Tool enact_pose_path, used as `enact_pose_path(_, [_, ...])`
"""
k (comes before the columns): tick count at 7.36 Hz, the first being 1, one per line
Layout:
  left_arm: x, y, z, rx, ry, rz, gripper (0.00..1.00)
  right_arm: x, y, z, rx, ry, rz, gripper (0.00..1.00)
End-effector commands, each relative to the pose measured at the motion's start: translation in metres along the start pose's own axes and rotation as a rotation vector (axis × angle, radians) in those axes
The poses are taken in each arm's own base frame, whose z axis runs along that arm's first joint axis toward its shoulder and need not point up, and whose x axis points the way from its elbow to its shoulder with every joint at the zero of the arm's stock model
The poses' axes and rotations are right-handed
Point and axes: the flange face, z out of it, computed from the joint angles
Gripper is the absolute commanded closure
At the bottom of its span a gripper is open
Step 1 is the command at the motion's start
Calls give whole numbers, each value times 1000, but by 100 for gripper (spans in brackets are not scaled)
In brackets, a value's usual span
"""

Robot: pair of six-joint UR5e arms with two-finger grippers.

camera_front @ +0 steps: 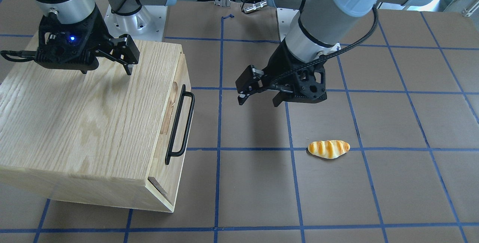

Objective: Open upper drawer

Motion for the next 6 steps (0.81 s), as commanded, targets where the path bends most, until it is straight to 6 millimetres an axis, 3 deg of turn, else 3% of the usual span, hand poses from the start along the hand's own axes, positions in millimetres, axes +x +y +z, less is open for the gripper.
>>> enact_pose_path(1, [44,0,45,19,107,-39,0,0,0,0,0,0,-1,0])
enact_pose_path(3, [60,5,89,-19,101,-31,0,0,0,0,0,0,1,0])
enact_pose_path(4, [75,17,100,-38,96,-27,0,0,0,1,-1,0,1,0])
enact_pose_path(6, [74,15,110,-50,90,-25,0,0,0,0,0,0,1,0])
